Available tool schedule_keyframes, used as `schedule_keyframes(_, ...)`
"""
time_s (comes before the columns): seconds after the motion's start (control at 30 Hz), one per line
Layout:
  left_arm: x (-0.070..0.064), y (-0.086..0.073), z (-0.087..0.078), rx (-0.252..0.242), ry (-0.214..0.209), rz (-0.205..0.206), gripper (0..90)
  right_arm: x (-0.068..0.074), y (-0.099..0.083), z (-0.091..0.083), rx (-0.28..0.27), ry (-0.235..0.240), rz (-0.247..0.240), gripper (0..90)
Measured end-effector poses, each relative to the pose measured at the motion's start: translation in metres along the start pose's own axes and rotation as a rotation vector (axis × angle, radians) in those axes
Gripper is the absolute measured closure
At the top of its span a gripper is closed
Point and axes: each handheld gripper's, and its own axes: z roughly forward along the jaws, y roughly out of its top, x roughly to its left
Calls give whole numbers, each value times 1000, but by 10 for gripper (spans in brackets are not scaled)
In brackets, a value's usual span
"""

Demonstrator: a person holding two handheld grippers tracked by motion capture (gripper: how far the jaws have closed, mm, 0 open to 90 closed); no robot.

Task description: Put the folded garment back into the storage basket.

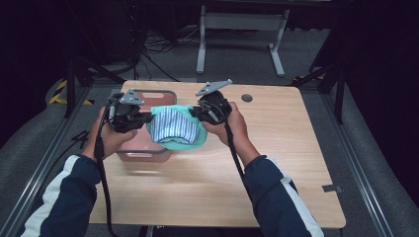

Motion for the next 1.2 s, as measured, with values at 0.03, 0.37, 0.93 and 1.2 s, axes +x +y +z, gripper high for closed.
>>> schedule_keyframes(0.03,1,-1,-2,2,0,-7,855,2,3,3,0,2,-2,868)
schedule_keyframes(0.37,23,-17,-21,7,52,-54,855,18,30,27,-12,40,-18,868)
schedule_keyframes(0.93,52,-45,-26,48,119,-110,855,40,45,82,25,94,-25,868)
schedule_keyframes(1.2,59,-56,-7,80,132,-121,856,41,39,107,52,103,-19,868)
